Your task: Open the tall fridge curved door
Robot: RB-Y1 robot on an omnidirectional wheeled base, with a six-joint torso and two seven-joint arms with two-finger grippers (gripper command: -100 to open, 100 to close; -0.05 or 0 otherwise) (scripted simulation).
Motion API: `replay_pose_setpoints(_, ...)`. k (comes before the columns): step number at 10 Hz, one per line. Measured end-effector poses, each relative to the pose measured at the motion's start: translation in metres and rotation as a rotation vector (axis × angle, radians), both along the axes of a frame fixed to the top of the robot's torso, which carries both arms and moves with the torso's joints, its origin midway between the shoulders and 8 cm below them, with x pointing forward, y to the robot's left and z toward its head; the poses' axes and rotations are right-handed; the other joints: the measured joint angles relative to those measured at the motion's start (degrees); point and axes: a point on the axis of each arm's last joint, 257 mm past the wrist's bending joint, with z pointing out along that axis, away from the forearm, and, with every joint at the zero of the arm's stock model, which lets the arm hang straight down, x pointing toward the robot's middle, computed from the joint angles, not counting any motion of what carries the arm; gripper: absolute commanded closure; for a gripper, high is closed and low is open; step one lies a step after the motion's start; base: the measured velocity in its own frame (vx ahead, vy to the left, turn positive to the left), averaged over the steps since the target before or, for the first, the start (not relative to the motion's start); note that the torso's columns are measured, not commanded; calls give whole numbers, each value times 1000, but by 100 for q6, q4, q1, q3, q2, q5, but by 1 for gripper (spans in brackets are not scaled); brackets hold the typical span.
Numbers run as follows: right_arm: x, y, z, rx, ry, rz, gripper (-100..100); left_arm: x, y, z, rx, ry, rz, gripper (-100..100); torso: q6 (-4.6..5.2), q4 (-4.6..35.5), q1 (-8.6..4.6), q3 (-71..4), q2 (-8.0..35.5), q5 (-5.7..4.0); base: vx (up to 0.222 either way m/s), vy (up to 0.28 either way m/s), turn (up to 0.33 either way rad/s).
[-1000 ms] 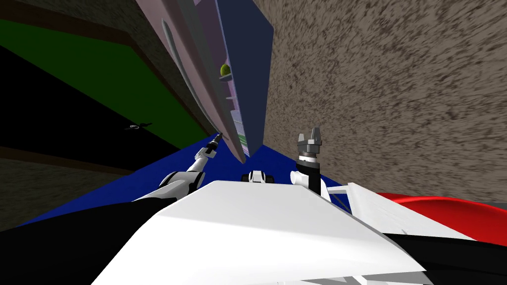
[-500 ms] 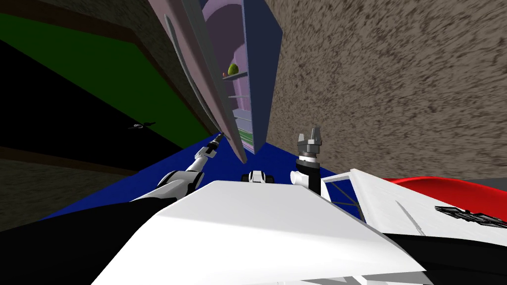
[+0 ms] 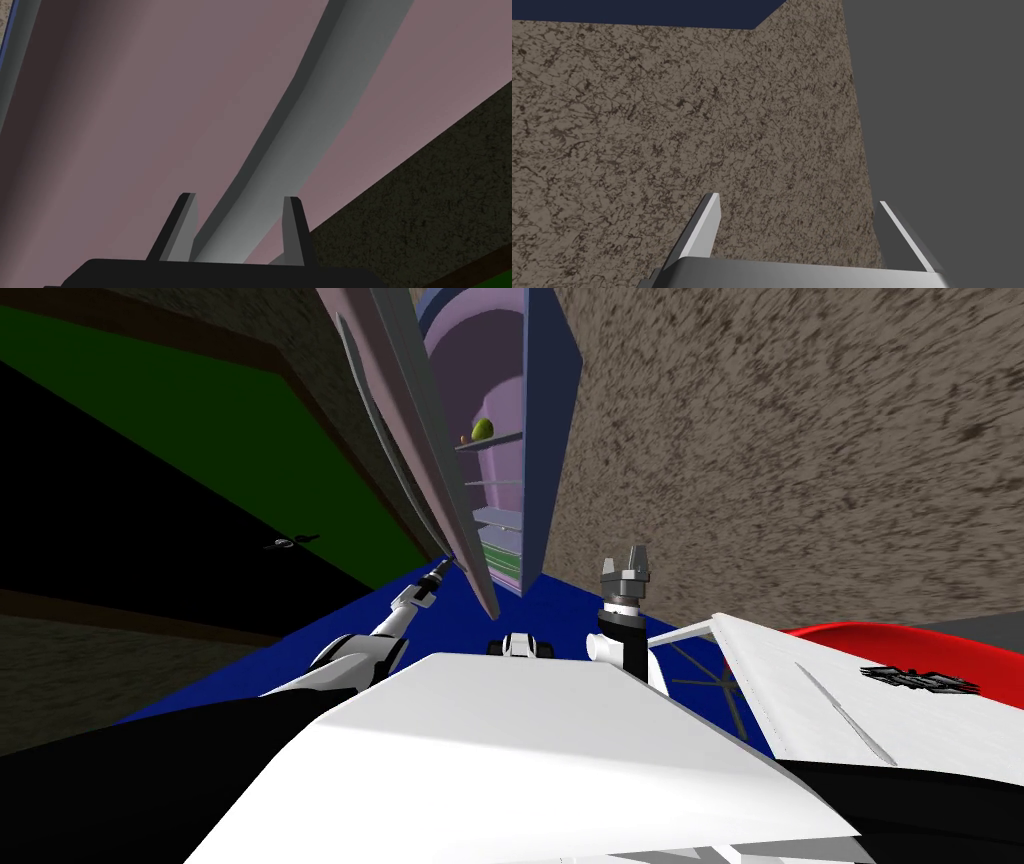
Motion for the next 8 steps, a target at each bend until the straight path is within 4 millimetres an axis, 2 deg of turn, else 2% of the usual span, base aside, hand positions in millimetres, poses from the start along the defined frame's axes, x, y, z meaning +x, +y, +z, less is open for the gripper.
replay_pose_setpoints(1,0,0,0,0,0,0,0,-1,-8,-5,-2,6,-23,100,-3,11,54,-4,-10,11,-125,299,-107)
replay_pose_setpoints(6,0,0,0,0,0,0,0,-7,-21,-6,-1,9,-77,100,11,7,-11,-39,-65,-13,-109,304,-99)
replay_pose_setpoints(8,0,0,0,0,0,0,0,-8,-28,-7,-4,7,-107,100,11,13,46,-22,-38,3,-151,377,-155)
